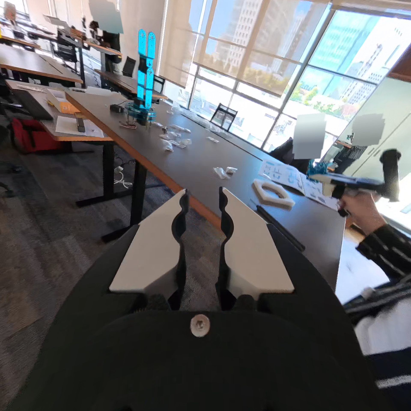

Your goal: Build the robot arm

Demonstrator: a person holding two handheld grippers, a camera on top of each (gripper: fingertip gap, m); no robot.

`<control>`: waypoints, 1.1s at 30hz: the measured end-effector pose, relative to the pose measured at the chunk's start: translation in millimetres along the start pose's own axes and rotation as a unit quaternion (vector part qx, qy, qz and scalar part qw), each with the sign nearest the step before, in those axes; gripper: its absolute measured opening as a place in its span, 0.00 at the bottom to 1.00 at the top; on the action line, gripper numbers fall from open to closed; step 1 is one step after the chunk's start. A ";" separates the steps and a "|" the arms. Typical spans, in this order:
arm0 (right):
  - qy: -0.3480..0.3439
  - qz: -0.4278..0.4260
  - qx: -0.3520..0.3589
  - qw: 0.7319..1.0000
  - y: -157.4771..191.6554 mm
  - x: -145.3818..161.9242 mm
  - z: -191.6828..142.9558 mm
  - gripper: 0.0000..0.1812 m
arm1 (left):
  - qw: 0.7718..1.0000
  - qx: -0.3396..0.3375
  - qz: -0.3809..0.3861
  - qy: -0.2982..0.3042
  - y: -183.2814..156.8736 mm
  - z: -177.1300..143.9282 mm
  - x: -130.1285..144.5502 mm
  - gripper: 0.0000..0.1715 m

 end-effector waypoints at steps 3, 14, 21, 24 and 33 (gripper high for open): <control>-0.030 0.060 -0.017 0.998 52.4 -30.9 -4.7 0.19 | 1.000 -0.008 0.021 0.013 42.6 -60.5 -4.0 0.14; -0.083 0.086 -0.078 0.990 186.6 -144.8 42.3 0.19 | 0.998 0.047 0.033 0.018 145.9 -81.4 -38.3 0.14; -0.114 0.112 -0.105 0.982 208.6 -187.5 121.8 0.19 | 0.991 0.094 0.076 0.053 193.8 15.2 -66.9 0.14; -0.108 0.128 -0.099 0.981 199.9 -208.0 159.8 0.19 | 0.992 0.094 0.068 0.052 225.8 53.0 -79.0 0.14; -0.122 0.182 -0.135 0.966 210.7 -247.5 236.8 0.19 | 0.981 0.185 -0.015 0.062 323.1 187.8 -97.5 0.13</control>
Point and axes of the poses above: each gripper's, where its closed fingertips meet, z out along the fingers, x out of its underside, y = z × x across the jaws, the point moved 4 cm from there along -z, back along the fingers, and after that the axes turned 2 degrees about y, right-handed, at the moved point
